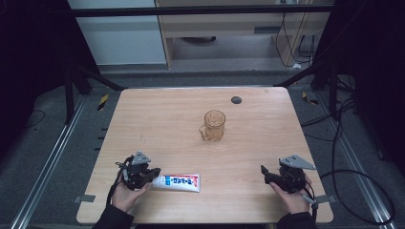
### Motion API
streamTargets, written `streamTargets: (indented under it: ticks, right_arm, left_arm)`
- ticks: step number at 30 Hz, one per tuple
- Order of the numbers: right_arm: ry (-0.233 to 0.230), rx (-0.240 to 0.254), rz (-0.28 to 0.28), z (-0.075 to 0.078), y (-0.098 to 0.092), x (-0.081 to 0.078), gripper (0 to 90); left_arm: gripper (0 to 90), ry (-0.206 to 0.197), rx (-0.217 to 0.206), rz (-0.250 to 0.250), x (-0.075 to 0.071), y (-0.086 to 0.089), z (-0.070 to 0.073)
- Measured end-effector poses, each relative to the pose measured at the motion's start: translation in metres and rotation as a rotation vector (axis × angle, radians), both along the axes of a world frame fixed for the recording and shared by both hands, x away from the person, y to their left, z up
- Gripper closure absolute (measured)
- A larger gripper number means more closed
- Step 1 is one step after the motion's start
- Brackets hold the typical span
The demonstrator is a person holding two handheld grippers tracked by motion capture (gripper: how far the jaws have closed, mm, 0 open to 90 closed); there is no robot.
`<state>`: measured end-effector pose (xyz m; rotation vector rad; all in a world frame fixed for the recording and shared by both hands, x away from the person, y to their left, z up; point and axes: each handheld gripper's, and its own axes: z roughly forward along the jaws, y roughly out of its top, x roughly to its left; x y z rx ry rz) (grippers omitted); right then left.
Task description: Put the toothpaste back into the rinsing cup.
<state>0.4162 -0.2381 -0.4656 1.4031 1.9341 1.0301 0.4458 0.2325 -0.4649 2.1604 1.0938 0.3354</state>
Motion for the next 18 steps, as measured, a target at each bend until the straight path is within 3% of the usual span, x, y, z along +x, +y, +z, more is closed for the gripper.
streamTargets:
  ticks: [18]
  right_arm:
    - [0.01, -0.007, -0.016, -0.003, -0.006, 0.0, 25.9]
  left_arm:
    - [89.1, 0.015, -0.005, -0.026, -0.011, 0.003, 0.001]
